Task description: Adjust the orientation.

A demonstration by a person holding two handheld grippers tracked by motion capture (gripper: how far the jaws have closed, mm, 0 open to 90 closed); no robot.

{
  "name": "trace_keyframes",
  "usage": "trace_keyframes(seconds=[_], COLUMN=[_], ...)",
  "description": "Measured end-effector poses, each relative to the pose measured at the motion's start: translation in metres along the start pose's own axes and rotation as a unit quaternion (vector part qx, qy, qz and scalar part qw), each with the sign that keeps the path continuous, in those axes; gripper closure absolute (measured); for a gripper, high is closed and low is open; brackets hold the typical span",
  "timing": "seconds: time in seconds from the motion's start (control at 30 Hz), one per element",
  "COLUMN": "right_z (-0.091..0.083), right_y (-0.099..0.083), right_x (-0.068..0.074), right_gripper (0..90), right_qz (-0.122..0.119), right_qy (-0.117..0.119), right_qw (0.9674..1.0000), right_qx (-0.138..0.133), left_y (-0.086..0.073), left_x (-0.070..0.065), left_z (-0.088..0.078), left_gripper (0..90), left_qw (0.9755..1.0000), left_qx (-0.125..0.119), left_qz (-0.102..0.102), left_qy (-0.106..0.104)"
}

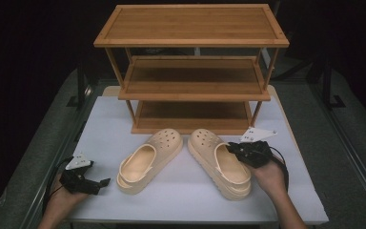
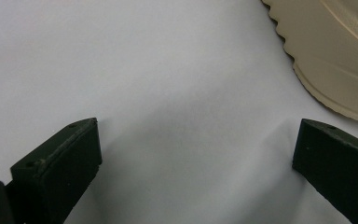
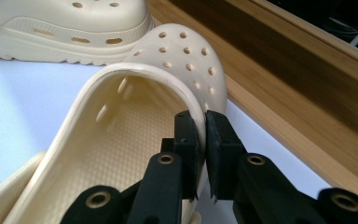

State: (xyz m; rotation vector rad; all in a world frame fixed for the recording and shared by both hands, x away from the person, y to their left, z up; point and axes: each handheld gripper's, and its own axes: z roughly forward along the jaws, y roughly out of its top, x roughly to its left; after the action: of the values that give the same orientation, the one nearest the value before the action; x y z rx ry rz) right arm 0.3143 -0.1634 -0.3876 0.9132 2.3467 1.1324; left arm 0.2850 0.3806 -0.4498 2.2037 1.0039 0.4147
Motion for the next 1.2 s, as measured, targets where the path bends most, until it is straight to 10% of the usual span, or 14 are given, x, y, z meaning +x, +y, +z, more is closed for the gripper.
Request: trace_keyframes(seconds=[0.37,0.73,1.2], right_z=[-0.004,-0.024,-0.030], right_y=[-0.002,-0.011,-0.016], right_x=[-0.002,-0.010,-0.014], right_gripper=[66.4,40.1,33.1], right_qz=[0.040,0.071,0.080], right_qy=[0.056,0.046,0.050], right_qw=[0.9976,0.9962,0.9953], right_qx=[-0.010,-0.019,-0.019], left_y=[0.000,0.001,0.026], left_x=[0.000,0.001,-0.004], left_z=[0.000,-0.001,-0.022], left_gripper=[0.4,0.6,5.9], left_qw=[1.0000,1.0000,0.9986], left_qx=[0.000,0.000,-0.037], left_qz=[0.001,0.000,-0.010], left_qy=[0.000,-0.001,-0.037])
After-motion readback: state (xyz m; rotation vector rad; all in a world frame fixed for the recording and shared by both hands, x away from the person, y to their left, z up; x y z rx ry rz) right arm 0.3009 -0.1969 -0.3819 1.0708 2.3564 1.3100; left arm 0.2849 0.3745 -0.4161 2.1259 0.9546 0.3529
